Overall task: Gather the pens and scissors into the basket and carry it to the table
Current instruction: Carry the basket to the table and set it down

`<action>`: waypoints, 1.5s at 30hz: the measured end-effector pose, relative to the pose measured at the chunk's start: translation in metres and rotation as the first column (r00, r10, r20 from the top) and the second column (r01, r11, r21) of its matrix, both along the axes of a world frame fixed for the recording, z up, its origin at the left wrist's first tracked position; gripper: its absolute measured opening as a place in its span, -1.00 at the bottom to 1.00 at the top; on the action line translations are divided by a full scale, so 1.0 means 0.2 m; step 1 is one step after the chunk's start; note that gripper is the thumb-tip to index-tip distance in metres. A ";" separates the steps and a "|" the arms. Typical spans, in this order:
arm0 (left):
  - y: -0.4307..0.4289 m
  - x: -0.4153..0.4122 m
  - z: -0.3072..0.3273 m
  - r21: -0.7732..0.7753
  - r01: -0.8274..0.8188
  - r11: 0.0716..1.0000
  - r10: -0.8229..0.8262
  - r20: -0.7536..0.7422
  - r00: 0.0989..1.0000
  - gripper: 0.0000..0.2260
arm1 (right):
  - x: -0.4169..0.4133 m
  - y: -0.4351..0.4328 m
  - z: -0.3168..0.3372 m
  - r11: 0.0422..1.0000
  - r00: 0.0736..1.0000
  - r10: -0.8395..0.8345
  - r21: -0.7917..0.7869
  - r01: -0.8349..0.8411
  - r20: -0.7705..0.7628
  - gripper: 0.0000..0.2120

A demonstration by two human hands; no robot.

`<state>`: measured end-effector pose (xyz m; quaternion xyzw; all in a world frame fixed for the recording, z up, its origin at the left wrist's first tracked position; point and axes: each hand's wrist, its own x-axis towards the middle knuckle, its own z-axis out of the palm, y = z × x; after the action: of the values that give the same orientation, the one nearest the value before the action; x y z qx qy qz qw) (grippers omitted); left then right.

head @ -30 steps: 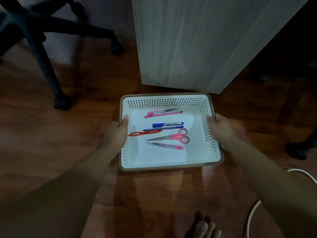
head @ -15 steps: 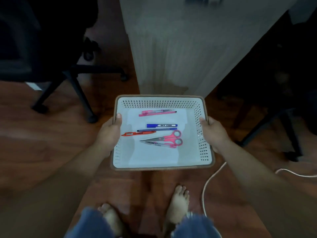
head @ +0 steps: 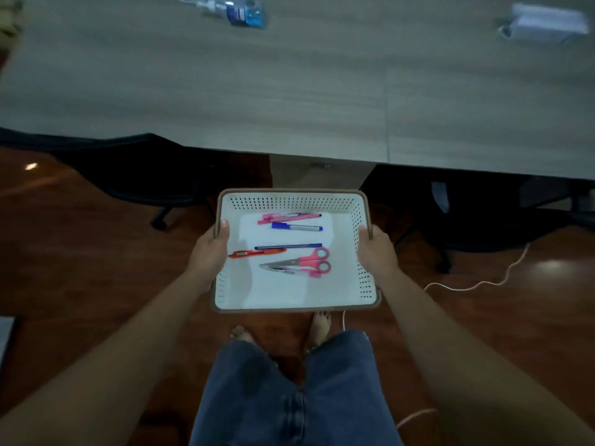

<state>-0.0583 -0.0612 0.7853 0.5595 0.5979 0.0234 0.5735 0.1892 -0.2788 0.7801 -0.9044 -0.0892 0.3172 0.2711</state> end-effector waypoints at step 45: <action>0.83 1.29 0.55 0.013 -0.083 0.997 0.077 0.257 0.963 -0.56 | 1.24 0.62 0.67 0.957 0.987 -0.129 0.248 0.150 -0.100 -0.62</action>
<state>0.1993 0.1043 0.8950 0.5340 0.5405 0.1254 0.6380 0.4366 -0.1549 0.9138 -0.8521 -0.0538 0.3205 0.4103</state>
